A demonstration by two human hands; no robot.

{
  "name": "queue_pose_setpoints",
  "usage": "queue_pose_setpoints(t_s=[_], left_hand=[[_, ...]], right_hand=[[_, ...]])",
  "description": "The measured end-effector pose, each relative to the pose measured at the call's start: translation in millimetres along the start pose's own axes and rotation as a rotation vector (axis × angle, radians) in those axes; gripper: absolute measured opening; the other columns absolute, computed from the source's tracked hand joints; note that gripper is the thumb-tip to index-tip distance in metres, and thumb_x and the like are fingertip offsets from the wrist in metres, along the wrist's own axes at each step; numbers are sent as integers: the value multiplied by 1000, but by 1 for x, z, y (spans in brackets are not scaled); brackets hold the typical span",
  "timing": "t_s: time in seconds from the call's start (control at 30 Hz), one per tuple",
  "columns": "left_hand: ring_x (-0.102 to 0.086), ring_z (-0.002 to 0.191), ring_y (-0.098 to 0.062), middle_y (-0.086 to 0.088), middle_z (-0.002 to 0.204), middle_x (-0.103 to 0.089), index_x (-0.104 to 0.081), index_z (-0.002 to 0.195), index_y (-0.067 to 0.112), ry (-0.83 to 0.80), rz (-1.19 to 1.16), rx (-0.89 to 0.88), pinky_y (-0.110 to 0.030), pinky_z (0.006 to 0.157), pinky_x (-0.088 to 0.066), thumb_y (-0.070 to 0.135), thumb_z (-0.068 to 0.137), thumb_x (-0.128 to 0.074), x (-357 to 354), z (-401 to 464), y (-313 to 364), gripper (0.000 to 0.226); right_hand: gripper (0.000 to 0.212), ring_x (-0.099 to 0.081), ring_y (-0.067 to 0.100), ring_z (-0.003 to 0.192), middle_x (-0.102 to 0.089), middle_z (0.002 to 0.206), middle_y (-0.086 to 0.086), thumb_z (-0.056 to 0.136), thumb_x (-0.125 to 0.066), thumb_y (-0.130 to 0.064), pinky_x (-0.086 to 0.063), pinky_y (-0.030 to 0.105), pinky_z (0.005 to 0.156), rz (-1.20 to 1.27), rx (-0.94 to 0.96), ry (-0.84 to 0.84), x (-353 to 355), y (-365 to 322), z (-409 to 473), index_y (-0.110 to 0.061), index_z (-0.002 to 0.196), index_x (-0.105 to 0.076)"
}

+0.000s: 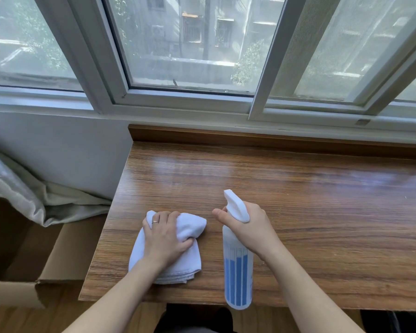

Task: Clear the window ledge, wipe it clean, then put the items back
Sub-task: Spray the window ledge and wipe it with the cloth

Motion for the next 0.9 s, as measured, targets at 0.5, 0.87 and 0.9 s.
queue_pose_setpoints(t_s=[0.5,0.87,0.9], left_hand=[[-35,129,-27,-1,134,-42,-40,134,24,-193,109,18,-55,105,-21,68,75,-53,-1,115,5,74],[-49,116,-31,-1,121,-56,-54,127,21,-143,70,-27,-60,99,-30,72,58,-43,1,42,0,86],[-53,108,-32,-1,114,-58,-57,121,20,-110,70,-51,-61,94,-34,71,56,-45,0,31,0,84]], right_hand=[[43,-59,10,67,-66,74,0,81,-69,-59,-45,27,66,7,-55,63,10,-2,15,-16,79,-66],[53,-47,8,58,-51,62,-8,81,-69,-60,-38,30,62,7,6,45,7,-2,12,-9,74,-58],[52,-48,8,58,-52,62,-8,81,-69,-60,-39,30,62,10,10,41,6,-2,11,-10,74,-59]])
Point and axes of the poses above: each hand's wrist, its own z-axis towards the middle knuckle, its own x-axis out of the back of the hand, y = z × x, the point moved 5 cm from there along z, towards the middle knuckle
